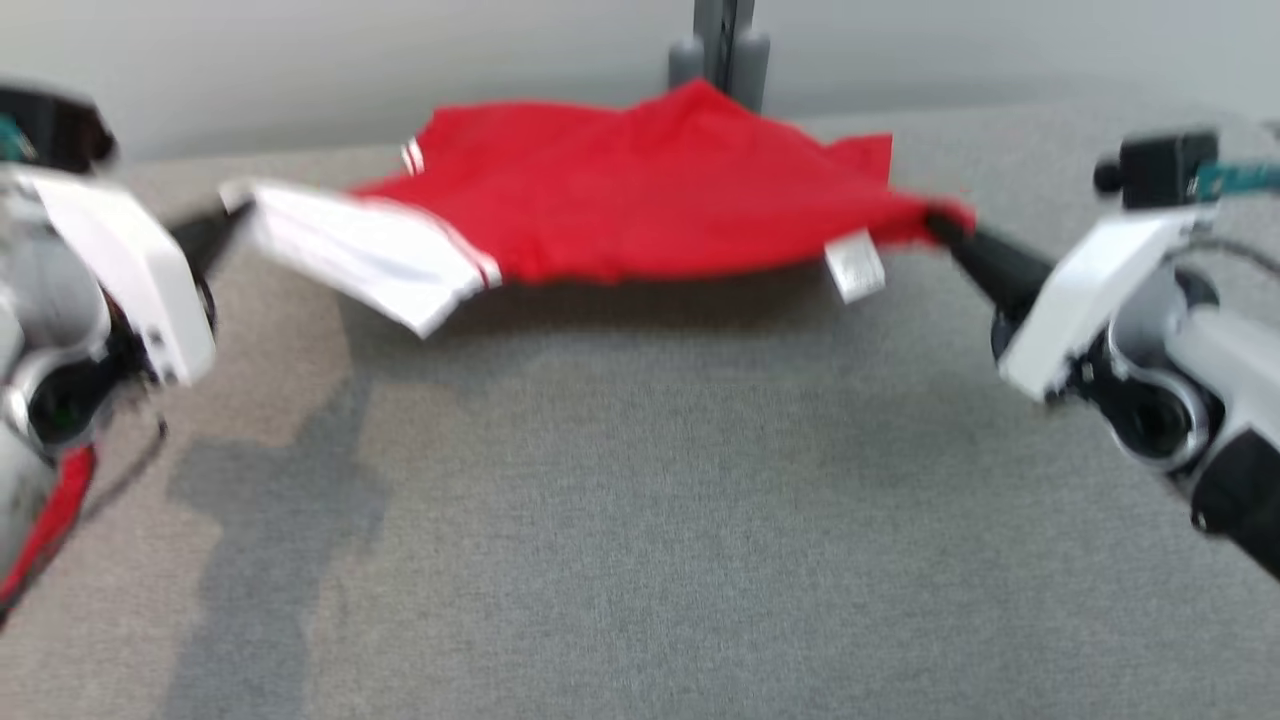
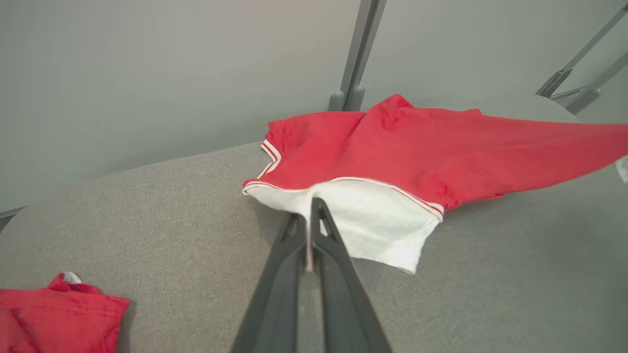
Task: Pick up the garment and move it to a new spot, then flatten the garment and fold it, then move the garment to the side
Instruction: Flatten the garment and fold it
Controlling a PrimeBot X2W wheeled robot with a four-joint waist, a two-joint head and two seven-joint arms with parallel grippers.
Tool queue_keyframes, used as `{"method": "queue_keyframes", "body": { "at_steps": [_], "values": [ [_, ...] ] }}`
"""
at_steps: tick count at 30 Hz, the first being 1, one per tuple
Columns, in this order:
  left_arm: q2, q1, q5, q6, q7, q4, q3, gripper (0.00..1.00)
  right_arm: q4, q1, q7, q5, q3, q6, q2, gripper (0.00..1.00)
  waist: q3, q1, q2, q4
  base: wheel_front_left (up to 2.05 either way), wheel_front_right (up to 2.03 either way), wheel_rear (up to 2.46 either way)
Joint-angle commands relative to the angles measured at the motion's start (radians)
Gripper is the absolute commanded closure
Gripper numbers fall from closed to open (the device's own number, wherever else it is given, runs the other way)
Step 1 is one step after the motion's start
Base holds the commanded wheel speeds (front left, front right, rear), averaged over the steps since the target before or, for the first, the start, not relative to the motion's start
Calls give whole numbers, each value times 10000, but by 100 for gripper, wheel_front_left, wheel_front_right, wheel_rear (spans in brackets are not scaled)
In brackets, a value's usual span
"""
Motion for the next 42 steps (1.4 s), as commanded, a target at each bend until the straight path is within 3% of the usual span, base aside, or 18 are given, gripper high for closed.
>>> {"method": "queue_keyframes", "body": {
  "at_steps": [1, 9, 19, 27, 36, 42],
  "values": [
    [147, 396, -224, 61, 215, -265, -48, 100, -155, 340, 229, 148, 102, 5, -203, 100, -696, 0, 0, 97, 0, 0, 0],
    [1453, 2529, -1527, 953, 2195, -3174, -481, 100, -1159, 1784, 1933, 1066, 512, 4, -1384, 100, -1548, 0, 0, 198, 0, 0, 0],
    [3295, 4160, -2790, 2146, 3949, -6921, -917, 100, -2576, 2904, 3307, 1560, 687, 5, -2851, 100, -1613, 0, 0, 137, 0, 0, 0],
    [4172, 4864, -3458, 2492, 4494, -8298, -1098, 100, -3745, 3555, 3726, 1665, 761, 5, -3898, 100, -1625, 0, 0, 72, 0, 0, 0],
    [5022, 5427, -4149, 2788, 5006, -9543, -1224, 100, -5566, 4335, 4082, 1778, 810, 4, -5604, 100, -1567, 0, 0, 102, 0, 0, 0],
    [4931, 5273, -4105, 2820, 5107, -9588, -1212, 100, -5643, 4161, 4157, 1719, 819, 4, -5759, 100, -1369, 0, 0, 62, 0, 0, 0]
  ]
}}
